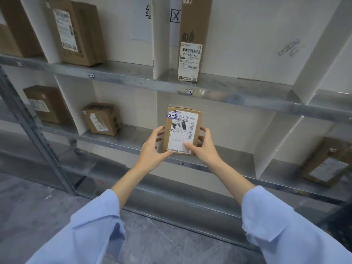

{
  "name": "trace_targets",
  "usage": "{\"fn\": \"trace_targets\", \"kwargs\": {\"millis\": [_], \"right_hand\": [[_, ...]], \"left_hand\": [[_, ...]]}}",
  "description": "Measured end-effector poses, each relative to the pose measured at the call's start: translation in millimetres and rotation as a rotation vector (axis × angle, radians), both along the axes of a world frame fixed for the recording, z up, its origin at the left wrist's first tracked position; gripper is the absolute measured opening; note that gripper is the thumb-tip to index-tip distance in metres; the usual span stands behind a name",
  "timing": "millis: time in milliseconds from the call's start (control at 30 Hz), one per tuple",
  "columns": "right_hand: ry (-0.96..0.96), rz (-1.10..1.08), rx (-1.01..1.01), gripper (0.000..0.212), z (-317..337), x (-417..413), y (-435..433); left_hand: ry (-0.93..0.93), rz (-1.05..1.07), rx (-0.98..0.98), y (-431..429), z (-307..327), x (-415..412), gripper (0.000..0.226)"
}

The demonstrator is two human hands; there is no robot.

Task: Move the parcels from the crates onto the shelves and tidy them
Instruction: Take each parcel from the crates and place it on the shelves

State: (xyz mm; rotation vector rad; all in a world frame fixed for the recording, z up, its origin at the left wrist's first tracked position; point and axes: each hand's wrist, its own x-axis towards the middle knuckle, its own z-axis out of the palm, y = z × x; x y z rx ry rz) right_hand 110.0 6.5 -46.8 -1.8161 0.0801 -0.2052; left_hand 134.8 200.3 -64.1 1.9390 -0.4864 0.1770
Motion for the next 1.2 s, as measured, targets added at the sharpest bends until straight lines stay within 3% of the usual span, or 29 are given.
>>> {"fn": "trace_targets", "kwargs": {"millis": [433, 800, 1200], "right_hand": [[-0.034, -0.149, -0.02, 0.078, -80, 91, -34], [-0.018, -0.263, 0.004, 0.073, -165, 174, -48], [-0.017, -0.178, 0.063, 0.08, -230, 218, -34]], "left_hand": [[0.064, 0.036, 0.289, -23, -40, 83, 0.075], [-0.096, 0.198, 0.79, -24, -100, 124, 0.064], [-0.131, 0.246, 0.92, -22, -139, 140, 0.069]]}}
